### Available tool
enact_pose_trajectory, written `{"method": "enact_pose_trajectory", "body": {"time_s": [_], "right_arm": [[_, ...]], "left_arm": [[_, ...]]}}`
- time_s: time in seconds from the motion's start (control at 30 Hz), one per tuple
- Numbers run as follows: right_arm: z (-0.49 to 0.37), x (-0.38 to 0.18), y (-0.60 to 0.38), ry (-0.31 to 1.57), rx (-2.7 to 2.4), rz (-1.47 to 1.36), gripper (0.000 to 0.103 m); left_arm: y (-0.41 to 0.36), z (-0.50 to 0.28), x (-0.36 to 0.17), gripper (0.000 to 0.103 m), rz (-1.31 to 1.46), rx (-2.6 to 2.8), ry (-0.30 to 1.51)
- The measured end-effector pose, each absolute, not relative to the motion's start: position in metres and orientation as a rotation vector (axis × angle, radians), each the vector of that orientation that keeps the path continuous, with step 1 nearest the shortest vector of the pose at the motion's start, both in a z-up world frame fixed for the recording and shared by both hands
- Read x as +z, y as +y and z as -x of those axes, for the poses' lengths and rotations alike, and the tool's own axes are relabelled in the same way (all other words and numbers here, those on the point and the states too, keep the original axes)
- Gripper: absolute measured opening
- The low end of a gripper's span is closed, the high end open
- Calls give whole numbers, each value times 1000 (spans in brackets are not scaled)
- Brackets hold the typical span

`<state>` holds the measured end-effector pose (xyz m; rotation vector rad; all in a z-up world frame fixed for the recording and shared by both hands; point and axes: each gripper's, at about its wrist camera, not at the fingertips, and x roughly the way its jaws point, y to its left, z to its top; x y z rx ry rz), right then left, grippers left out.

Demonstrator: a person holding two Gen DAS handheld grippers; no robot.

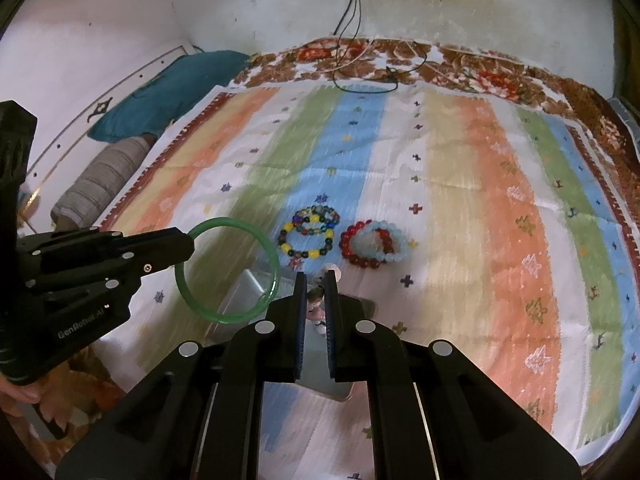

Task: Organize jewelry
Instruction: 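Lower green bangle into tin, open left tool while right tool releases pale blue bracelet, then move both open tools back over the remaining bracelets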

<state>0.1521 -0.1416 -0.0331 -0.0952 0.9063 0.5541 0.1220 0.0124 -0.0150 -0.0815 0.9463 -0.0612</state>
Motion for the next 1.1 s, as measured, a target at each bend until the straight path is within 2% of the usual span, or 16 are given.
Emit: {"method": "enact_pose_trajectory", "body": {"time_s": [0.07,0.1,0.13,0.3,0.33,0.47,0.53,0.67,0.73,0.93,1.1], "right_arm": [[-153,-35,-142,916,547,97,19],[-154,-36,-143,920,541,94,37],[-155,-36,-144,921,536,88,45],[-160,-38,-147,929,520,80,45],[-161,-39,-148,931,517,79,45],[-171,-43,-152,944,492,75,50],[-176,-44,-153,950,484,72,54],[-187,-47,-153,964,469,67,59],[-192,-50,-152,973,464,65,65],[-211,-59,-152,999,441,59,72],[-222,-68,-148,1024,432,68,79]], "left_arm": [[11,-125,-21,10,79,-71,980],[12,-126,-22,10,81,-61,986],[13,-128,-23,11,76,-46,987],[21,-129,-23,20,91,-18,986],[24,-131,-23,26,93,-6,986],[34,-139,-27,35,110,29,998],[39,-147,-31,44,122,49,1008],[47,-163,-38,49,141,76,1029],[50,-169,-41,55,146,80,1037],[59,-187,-54,64,145,93,1065],[67,-205,-63,67,172,96,1080]]}}
